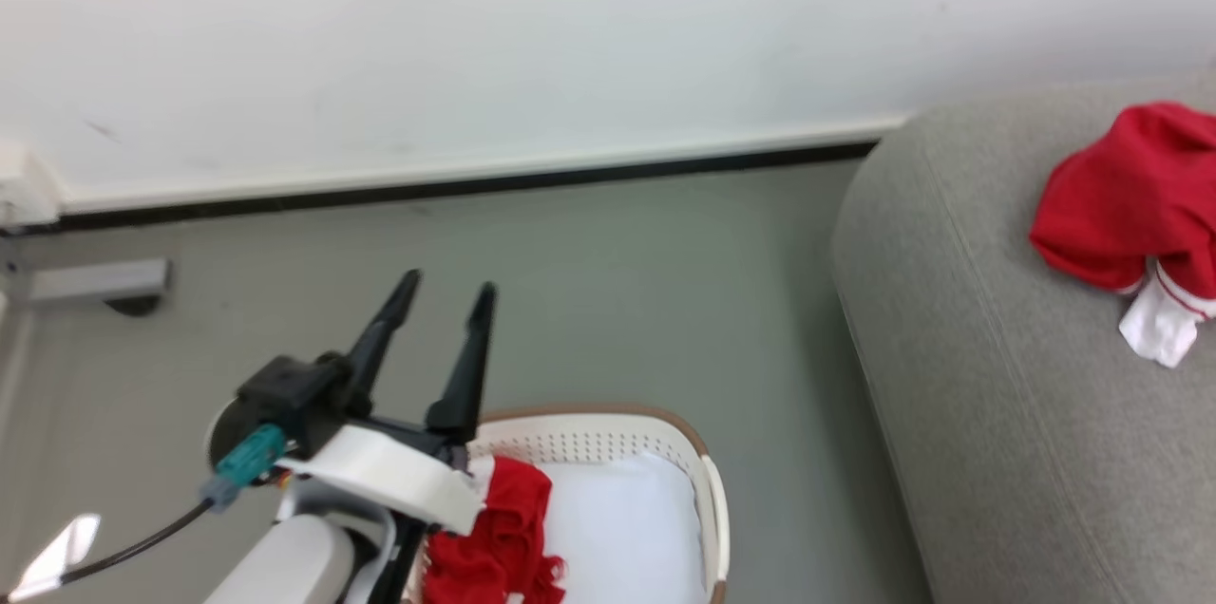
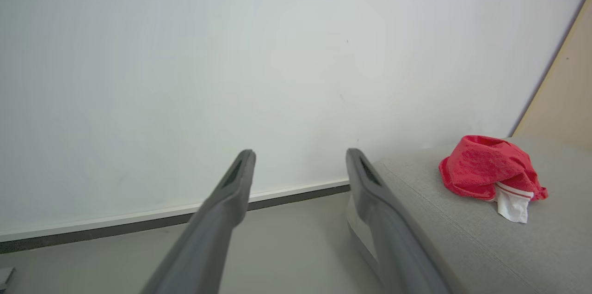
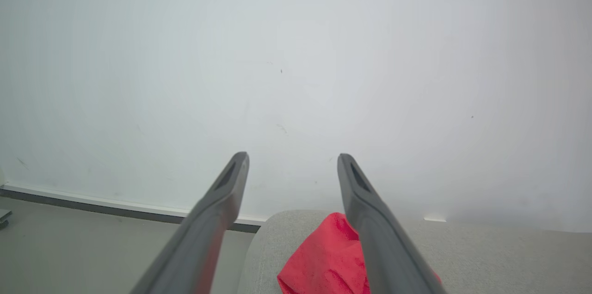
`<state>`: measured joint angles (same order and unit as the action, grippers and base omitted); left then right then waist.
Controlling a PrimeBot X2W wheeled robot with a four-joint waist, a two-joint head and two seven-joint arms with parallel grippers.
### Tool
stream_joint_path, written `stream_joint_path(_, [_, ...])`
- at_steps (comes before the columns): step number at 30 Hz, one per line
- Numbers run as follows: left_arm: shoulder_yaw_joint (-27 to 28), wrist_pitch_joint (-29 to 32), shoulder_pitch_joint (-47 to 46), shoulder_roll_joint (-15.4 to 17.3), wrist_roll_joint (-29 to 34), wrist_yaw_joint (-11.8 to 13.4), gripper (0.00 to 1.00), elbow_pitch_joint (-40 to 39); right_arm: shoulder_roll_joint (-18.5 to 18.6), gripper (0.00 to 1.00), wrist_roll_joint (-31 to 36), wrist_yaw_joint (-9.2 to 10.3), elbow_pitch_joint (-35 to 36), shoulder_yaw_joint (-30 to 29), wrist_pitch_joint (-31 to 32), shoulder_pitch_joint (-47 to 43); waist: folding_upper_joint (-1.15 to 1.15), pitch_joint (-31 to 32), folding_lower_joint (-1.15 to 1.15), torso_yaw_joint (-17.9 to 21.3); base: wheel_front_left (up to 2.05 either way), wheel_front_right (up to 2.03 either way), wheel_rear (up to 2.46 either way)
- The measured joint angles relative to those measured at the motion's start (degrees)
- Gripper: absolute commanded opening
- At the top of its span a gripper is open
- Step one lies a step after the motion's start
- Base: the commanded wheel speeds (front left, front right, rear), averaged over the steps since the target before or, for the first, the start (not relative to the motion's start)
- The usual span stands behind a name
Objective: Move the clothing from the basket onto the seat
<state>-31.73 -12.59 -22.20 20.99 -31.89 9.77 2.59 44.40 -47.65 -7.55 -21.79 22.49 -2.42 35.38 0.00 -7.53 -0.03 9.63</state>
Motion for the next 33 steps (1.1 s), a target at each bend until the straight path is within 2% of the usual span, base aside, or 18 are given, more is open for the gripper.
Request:
stream_joint_path(4, [3.02,-0.73,3.18,1.22,-1.38,1.88,1.00,-0.98,-4.32,1.00,4.04,0.01,5.31,-6.14,-5.39,-6.31,0.00,3.44,0.00,-2.04,0.00,0.00,0.00])
stream_joint_path(12, [6.38,-2.13,10.35,1.23,-2.16,3.79,1.00,-0.66,-17.83,1.00,15.22,0.00,16.85,-17.14,-9.61,-24.80,0.00,7.02,0.01,-6.86,0.00,0.00,0.00])
stream_joint_path(13, [7.10,-2.19,11.15,1.19,-2.14,3.90,1.00,-0.69,-19.93,1.00,16.53,0.00,18.47,-18.05,-9.82,-27.11,0.00,7.30,0.00,-7.41,0.00,0.00,0.00])
stream_joint_path(14, [7.84,-2.41,12.84,1.12,-1.78,3.87,1.00,-0.73,-23.73,1.00,18.69,0.00,20.96,-19.36,-10.10,-30.93,0.00,7.73,0.01,-8.27,0.00,0.00,0.00])
stream_joint_path(18, [9.61,-2.48,15.91,-0.22,0.01,2.77,1.00,-0.98,-29.52,1.00,23.27,0.00,23.26,-21.02,-10.93,-36.78,0.00,7.91,0.01,-9.25,0.00,0.00,0.00])
stream_joint_path(20, [11.11,-2.49,17.14,-1.30,0.58,2.25,1.00,-1.04,-32.73,1.00,22.91,0.00,23.38,-21.07,-11.26,-38.35,0.00,7.73,0.02,-9.45,0.00,0.00,0.00])
stream_joint_path(25, [13.97,-2.50,18.22,-4.41,3.47,0.24,1.00,-0.82,-35.37,1.00,24.17,0.00,22.74,-19.64,-11.78,-39.76,0.00,7.23,0.02,-9.87,0.00,0.00,0.00])
stream_joint_path(33, [18.39,-2.55,19.49,-8.00,7.23,-3.00,1.00,-0.14,-35.90,1.00,25.83,0.00,22.34,-18.20,-12.27,-39.58,0.00,7.17,0.03,-9.33,0.00,0.00,0.00])
